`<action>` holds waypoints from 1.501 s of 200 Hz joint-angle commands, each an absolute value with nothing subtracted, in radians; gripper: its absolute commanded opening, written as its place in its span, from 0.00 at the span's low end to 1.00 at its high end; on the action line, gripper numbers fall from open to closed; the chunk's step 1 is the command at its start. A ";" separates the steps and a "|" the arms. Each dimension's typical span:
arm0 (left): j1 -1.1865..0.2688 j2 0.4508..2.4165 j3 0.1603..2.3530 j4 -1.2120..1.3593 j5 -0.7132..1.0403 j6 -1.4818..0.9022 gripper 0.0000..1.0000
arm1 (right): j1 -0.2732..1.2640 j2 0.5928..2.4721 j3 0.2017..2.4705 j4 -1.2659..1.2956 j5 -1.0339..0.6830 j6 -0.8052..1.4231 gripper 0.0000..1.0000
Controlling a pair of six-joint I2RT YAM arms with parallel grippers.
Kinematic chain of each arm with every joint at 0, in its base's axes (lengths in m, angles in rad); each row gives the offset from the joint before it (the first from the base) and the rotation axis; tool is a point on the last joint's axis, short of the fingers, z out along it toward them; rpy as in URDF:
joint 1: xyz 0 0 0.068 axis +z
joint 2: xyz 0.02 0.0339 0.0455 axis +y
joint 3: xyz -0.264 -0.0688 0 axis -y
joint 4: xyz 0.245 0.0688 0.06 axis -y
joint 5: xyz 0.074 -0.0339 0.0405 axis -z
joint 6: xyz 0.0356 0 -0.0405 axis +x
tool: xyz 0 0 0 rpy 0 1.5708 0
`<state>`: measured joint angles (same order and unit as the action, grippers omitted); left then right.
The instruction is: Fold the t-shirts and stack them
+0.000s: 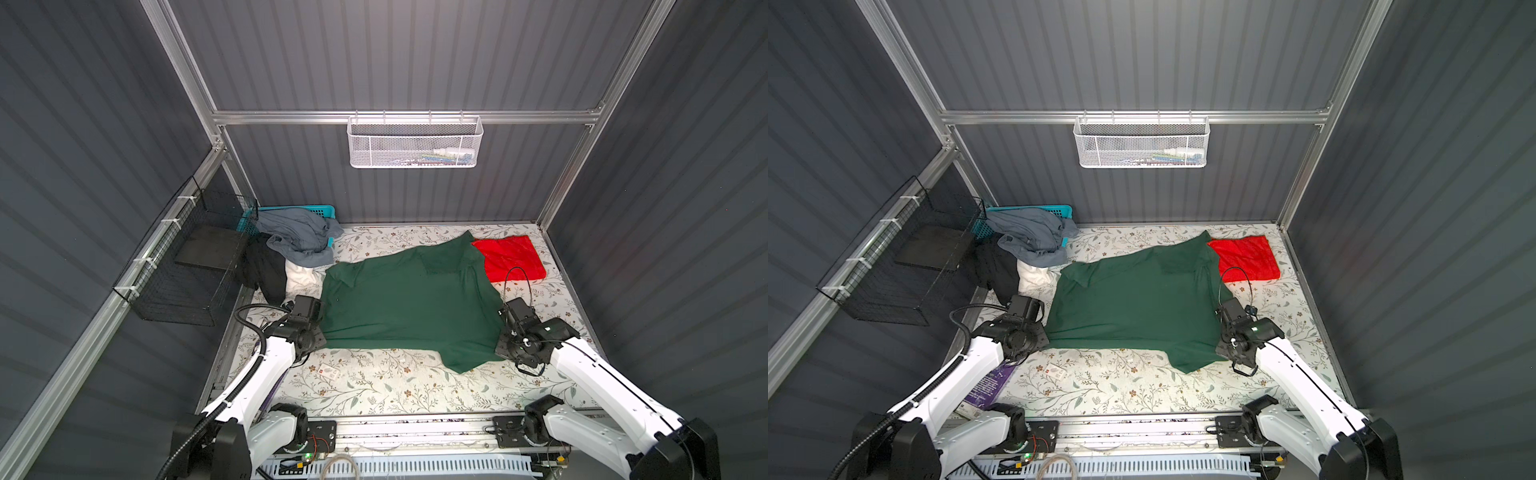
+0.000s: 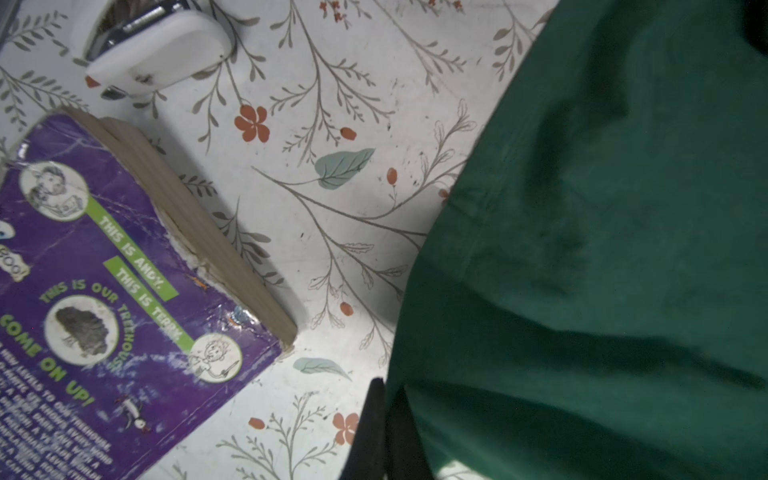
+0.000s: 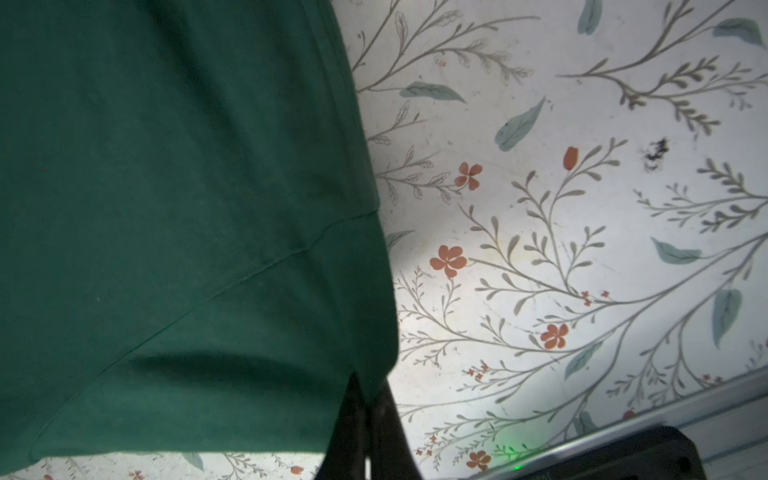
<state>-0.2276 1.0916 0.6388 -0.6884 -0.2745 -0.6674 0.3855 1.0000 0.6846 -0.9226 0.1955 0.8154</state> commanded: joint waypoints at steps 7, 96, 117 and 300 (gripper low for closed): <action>-0.227 1.125 0.609 -0.660 -0.319 -0.691 0.00 | 0.387 1.022 0.655 -0.911 0.232 0.833 0.00; -0.227 1.147 0.601 -0.653 -0.334 -0.715 0.00 | 0.382 1.034 0.627 -0.898 0.211 0.846 0.00; -0.227 1.157 0.637 -0.671 -0.321 -0.694 0.40 | 0.382 1.020 0.653 -0.918 0.209 0.840 0.36; -0.229 1.760 1.290 -0.390 -0.067 -0.591 0.91 | 0.096 1.902 1.597 -0.574 -0.130 0.484 0.55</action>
